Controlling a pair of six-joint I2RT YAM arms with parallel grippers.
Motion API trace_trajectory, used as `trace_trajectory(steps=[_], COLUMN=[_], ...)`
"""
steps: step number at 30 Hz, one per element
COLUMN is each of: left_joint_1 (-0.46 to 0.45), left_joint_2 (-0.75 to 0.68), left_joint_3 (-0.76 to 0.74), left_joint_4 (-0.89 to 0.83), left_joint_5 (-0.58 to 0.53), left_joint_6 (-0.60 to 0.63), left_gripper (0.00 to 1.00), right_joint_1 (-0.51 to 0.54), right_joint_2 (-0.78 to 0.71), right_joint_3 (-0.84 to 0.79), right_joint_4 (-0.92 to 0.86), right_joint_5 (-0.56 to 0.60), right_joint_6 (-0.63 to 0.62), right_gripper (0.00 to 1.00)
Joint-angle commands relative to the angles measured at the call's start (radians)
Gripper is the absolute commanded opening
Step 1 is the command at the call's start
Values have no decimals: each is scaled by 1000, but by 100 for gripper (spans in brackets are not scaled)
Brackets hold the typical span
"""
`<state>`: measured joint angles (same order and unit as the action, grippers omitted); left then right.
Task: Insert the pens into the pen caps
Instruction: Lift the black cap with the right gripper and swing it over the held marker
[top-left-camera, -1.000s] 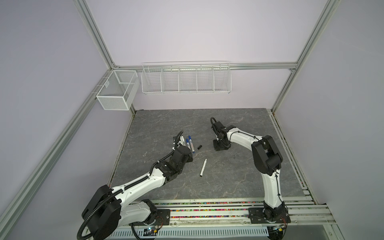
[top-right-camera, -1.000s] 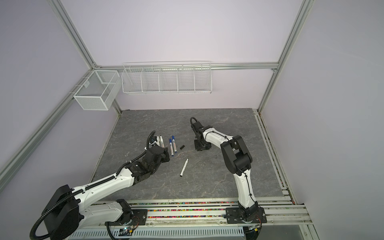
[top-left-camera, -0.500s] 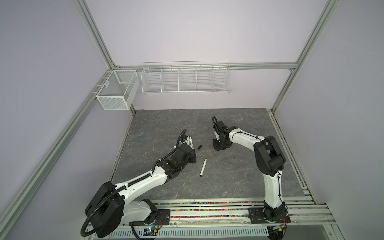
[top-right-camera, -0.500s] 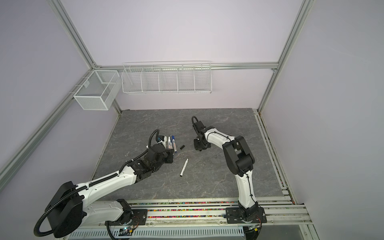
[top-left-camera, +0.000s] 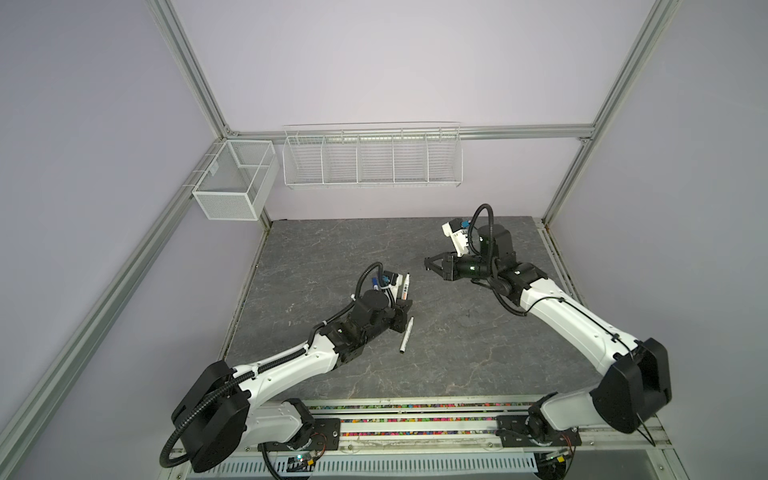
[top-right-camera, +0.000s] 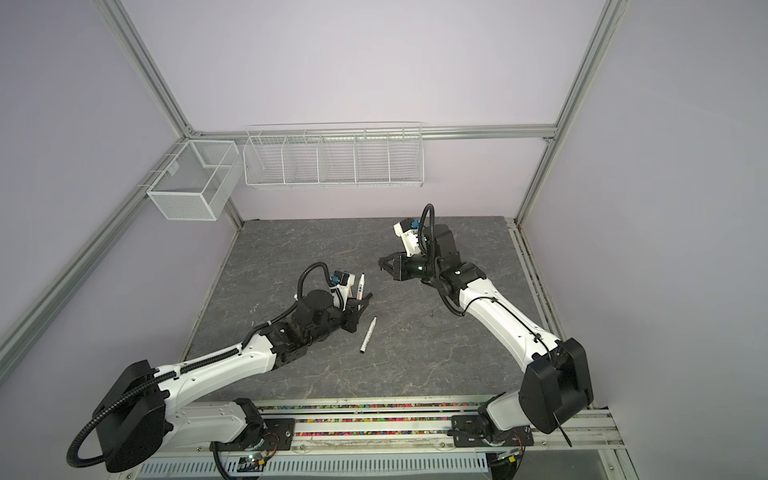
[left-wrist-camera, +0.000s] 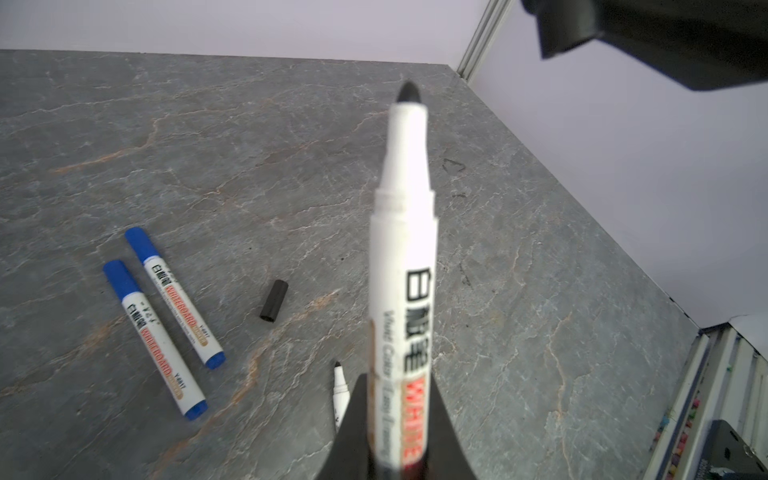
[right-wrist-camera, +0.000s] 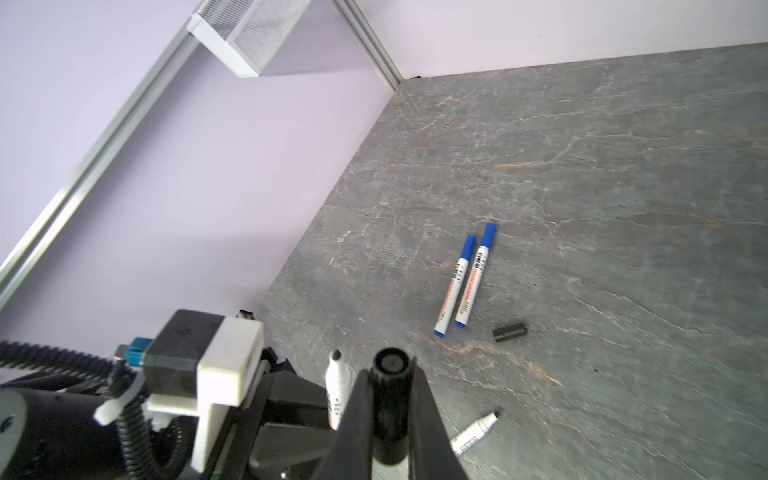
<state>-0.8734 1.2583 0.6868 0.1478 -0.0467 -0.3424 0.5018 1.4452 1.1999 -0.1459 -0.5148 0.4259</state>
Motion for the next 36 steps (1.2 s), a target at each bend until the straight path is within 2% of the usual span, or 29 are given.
trace_trajectory(steps=[1,36], left_joint_1=[-14,-25], left_joint_2=[22,22], left_joint_3=[23,25], left_joint_4=[72,109], left_joint_5=[45,45], left_joint_6=[27,17], left_gripper=[0,0], right_joint_1=[17,68], right_joint_2=[13,70], right_joint_3=[-12,25], right_joint_4=[85,51], right_joint_5=[-74,-41], right_joint_6=[44,-1], right_gripper=[8,8])
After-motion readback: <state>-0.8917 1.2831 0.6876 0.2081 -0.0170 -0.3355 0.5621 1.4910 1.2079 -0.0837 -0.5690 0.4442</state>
